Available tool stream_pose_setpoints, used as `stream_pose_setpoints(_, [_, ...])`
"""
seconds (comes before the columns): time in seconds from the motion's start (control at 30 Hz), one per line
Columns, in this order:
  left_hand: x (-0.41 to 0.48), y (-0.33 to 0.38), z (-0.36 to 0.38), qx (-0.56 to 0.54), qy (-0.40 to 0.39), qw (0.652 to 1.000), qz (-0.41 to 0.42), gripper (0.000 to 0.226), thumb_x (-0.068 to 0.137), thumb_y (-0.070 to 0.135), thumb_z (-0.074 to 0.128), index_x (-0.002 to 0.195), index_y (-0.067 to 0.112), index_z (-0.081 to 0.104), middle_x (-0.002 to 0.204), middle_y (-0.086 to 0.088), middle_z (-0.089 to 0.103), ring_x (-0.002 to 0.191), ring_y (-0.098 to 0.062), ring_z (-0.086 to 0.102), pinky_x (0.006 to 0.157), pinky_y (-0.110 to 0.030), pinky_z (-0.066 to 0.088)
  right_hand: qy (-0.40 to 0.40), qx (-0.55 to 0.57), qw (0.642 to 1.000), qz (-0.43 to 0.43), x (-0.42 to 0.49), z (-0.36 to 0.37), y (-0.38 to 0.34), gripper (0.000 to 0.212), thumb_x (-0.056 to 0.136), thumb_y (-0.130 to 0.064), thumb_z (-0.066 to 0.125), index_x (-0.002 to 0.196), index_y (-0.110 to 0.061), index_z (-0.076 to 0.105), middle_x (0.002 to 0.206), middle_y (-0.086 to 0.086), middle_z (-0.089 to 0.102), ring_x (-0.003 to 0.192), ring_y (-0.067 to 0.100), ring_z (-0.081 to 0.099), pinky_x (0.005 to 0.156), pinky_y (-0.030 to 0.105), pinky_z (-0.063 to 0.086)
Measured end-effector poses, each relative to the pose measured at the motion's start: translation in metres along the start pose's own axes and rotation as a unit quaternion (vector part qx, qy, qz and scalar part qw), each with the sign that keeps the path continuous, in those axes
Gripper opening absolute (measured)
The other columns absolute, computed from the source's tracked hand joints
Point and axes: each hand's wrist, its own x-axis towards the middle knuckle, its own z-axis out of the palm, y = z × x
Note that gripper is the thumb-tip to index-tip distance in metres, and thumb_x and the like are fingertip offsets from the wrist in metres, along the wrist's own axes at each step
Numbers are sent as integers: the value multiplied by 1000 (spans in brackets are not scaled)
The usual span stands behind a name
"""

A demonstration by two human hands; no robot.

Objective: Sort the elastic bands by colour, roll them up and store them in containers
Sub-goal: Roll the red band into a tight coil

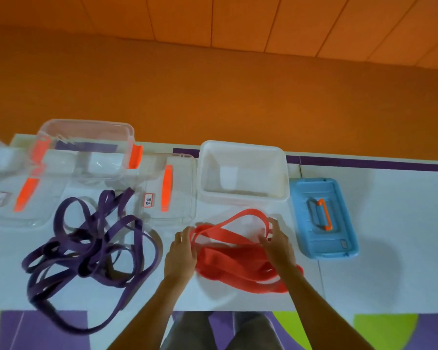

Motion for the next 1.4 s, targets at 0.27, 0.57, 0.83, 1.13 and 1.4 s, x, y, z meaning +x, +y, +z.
stream_pose_setpoints(0.27, [-5, 12, 0, -178, 63, 979, -77, 62, 93, 41, 76, 141, 6, 55, 131, -14, 67, 114, -31, 69, 93, -50, 62, 45, 136, 986, 86, 12, 6, 16, 57, 93, -8, 75, 145, -11, 53, 118, 9, 73, 114, 31, 68, 101, 47, 53])
stream_pose_setpoints(0.57, [-29, 38, -3, -229, 93, 958, -144, 61, 97, 31, 76, 147, 12, 48, 115, 21, 53, 98, -9, 66, 81, -23, 58, -51, 179, 982, 21, 22, -14, 34, 46, 84, -5, 74, 127, -22, 69, 120, 2, 68, 88, 11, 71, 69, 19, 55])
stream_pose_setpoints(0.83, [-23, 37, -12, -263, 47, 947, -180, 52, 99, 5, 70, 147, 10, 51, 135, -5, 62, 113, -20, 63, 87, -27, 56, 43, 341, 934, -94, -19, -44, 7, 28, 94, -3, 76, 115, -21, 73, 116, -5, 74, 104, 8, 72, 89, 19, 58])
stream_pose_setpoints(1.13, [-43, 48, -34, -155, -61, 985, -30, 95, 79, 27, 84, 161, 27, 36, 166, -5, 36, 156, -26, 30, 125, -43, 28, 57, 416, 893, -162, -49, -86, -39, 33, 87, 12, 73, 101, -17, 77, 108, -8, 75, 106, 20, 74, 88, 27, 60])
stream_pose_setpoints(1.4, [-45, 130, -59, -288, -34, 940, 181, 81, 78, 36, 89, 146, 51, 48, 145, 27, 55, 135, 1, 53, 112, -30, 47, 43, 331, 908, -252, -73, -96, -74, 34, 85, 5, 80, 97, -28, 79, 99, -6, 81, 99, 12, 76, 92, 26, 60])
